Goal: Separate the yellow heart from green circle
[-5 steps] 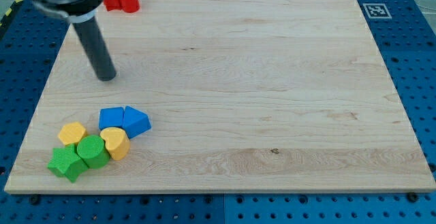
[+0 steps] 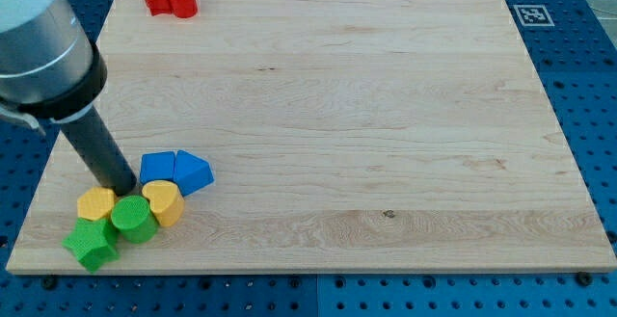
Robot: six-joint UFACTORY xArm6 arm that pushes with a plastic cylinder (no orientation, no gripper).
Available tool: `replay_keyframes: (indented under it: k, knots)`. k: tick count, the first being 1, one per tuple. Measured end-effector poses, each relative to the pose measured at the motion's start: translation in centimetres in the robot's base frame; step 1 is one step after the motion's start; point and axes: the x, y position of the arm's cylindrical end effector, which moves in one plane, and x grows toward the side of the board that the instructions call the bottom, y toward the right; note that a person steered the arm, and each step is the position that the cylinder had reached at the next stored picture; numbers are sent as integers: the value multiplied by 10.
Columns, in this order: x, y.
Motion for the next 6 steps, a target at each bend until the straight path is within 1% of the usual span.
replay_keyframes:
  k: [2,3,6]
  knots:
    - [5,46]
    - [5,58]
    - [5,60]
